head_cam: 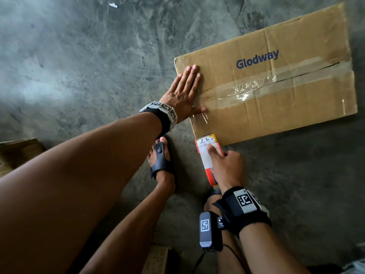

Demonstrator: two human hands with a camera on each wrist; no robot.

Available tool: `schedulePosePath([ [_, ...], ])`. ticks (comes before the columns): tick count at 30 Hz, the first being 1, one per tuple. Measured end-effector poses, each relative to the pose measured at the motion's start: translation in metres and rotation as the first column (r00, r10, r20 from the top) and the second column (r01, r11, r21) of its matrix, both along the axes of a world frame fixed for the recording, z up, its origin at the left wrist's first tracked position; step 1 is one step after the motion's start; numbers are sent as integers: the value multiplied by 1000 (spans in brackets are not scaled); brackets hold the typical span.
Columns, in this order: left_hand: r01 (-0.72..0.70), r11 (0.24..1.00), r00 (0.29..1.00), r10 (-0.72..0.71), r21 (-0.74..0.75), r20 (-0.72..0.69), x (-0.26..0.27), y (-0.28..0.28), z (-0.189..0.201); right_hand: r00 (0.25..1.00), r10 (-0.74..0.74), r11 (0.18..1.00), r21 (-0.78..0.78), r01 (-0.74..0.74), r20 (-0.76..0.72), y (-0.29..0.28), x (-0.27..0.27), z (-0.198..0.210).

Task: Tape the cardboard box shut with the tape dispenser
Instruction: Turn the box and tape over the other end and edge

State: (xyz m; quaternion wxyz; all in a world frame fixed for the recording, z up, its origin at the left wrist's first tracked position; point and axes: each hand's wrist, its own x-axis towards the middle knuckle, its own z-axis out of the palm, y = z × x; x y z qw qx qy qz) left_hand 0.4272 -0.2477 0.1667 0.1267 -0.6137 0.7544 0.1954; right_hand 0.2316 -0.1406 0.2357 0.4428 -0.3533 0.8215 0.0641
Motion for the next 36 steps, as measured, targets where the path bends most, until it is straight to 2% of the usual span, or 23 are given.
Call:
schedulePosePath([
  [11,-13,1000,1000,13,-26,-15,-7,7,6,999,-7,1000,10,7,-32,-8,6,0],
  [15,31,998,998,-34,-59,-53,-24,33,5,1000,5,1000,-9,-5,-11,-13,5,5],
  [25,-63,998,998,63,-6,-13,-38,47,-5,998,38,998,-56,-35,54,-8,-5,-4],
  [36,-70,997,997,71,11,-29,-36,46,-7,994,52,994,-99,-42,94,3,-11,-9],
])
